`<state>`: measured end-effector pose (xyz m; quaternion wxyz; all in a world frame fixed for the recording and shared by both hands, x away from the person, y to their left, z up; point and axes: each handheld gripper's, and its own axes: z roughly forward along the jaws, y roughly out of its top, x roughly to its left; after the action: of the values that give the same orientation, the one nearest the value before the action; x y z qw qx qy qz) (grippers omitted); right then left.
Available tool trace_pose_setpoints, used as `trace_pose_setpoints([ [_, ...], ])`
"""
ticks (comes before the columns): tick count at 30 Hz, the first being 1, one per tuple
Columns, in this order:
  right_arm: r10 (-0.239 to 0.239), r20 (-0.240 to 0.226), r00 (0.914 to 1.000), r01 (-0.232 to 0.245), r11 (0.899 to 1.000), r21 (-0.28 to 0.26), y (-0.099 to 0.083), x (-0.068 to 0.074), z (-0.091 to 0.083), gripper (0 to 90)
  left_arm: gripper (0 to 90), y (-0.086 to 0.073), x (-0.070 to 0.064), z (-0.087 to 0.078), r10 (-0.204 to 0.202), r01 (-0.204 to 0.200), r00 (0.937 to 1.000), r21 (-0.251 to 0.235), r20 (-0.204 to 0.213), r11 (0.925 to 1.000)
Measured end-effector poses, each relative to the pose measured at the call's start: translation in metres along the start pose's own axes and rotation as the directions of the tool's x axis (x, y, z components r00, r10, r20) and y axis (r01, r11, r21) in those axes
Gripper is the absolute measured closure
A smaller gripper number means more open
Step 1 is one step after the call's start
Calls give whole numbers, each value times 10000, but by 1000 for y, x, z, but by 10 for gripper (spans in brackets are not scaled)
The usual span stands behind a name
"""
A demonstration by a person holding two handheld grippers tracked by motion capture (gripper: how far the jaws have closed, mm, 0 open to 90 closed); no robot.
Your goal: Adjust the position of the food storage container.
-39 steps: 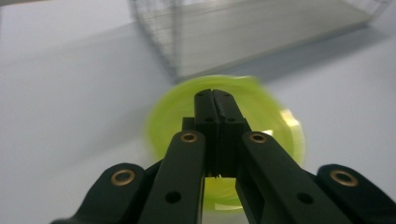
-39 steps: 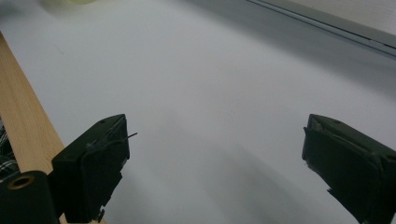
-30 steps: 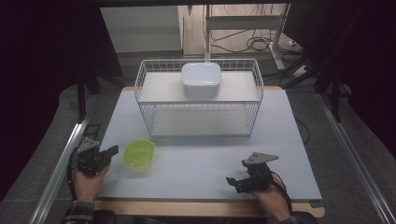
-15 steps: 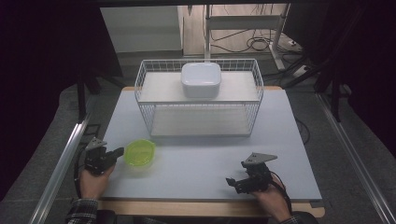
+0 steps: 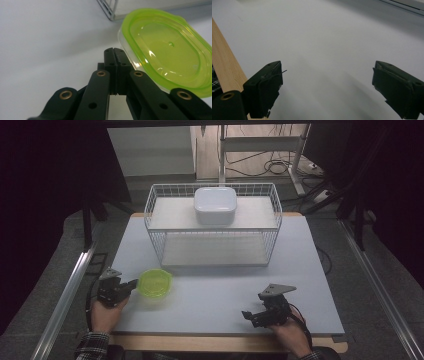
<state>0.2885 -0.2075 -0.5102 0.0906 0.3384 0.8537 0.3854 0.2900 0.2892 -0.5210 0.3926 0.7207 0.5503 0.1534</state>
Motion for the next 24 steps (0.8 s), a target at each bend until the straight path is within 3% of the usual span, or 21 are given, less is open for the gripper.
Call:
trace_pose_setpoints([
  [6, -19, 12, 10000, 19, 10000, 24, 0, 0, 0, 100, 896, -1, -3, 6, 43, -50, 9996, 268, 272, 9996],
  [13, -42, 26, 10000, 42, 10000, 58, 0, 1, 0, 100, 896, -5, 3, 11, -296, 263, 9972, 487, 686, 9985],
  [24, -41, 39, 10000, 40, 10000, 74, 0, 1, 1, 100, 896, -5, -9, 23, -130, 19, 9908, 822, 1346, 9966],
])
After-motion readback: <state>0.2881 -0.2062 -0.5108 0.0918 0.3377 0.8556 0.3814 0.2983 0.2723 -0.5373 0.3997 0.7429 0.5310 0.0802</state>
